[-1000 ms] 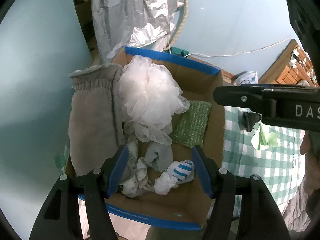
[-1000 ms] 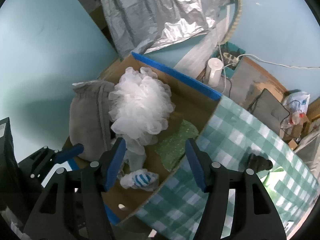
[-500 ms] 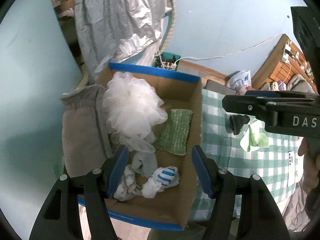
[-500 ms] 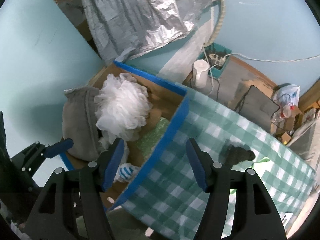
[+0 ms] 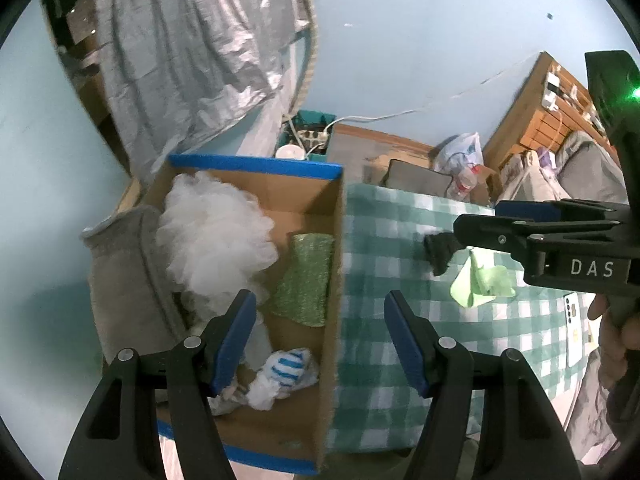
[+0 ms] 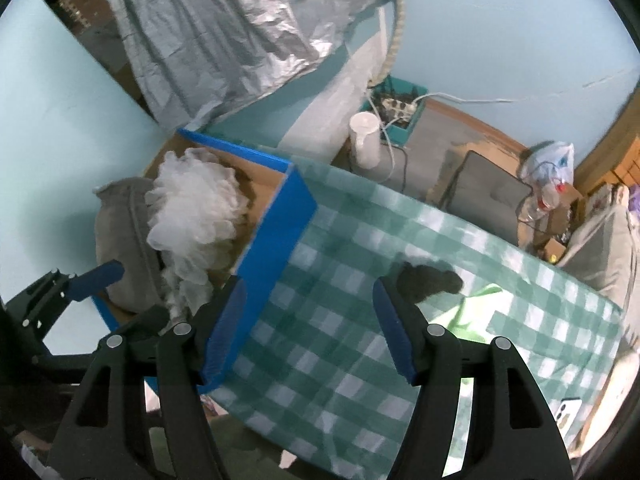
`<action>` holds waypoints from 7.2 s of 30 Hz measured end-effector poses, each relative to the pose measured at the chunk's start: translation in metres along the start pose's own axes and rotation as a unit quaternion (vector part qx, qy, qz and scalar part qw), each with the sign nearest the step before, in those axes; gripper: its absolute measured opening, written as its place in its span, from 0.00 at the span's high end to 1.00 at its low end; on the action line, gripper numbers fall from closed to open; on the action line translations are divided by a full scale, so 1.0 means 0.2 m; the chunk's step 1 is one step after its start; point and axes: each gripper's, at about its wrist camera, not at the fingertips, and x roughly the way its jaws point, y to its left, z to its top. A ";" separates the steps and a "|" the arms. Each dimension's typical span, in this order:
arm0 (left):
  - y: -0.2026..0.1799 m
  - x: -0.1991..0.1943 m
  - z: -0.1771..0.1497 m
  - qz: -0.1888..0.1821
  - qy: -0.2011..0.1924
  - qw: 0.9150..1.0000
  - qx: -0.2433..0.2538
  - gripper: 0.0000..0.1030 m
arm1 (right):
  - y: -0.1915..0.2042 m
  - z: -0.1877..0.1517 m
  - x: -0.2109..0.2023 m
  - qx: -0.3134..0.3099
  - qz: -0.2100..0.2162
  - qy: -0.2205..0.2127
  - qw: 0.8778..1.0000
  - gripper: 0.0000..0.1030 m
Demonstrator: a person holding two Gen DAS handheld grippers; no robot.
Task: Organize soft objects
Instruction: 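Withdraw both tools from the box back over the tablecloth, then move the right tool toward the light green cloth while the left tool approaches the black sock, then grasp the light green cloth with the right tool while the left tool grasps the black sock, then lift and carry the black sock and green cloth with both tools over the box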
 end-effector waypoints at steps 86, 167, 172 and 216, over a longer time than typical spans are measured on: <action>-0.80 0.92 0.23 -0.055 0.129 0.961 0.239 0.24 | -0.80 -0.42 0.54 0.086 -0.116 0.067 0.987 0.89; -0.51 0.19 0.17 -0.016 0.046 0.994 0.098 0.57 | -0.59 -0.32 -0.27 0.074 -0.013 -0.065 0.995 0.93; -0.45 0.15 0.14 -0.009 0.043 0.995 0.087 0.57 | -0.53 -0.28 -0.27 0.060 -0.004 -0.065 0.996 0.93; 0.37 0.08 -0.05 0.065 0.062 0.990 -0.111 0.57 | 0.25 0.15 -0.02 -0.081 0.091 -0.041 0.992 0.93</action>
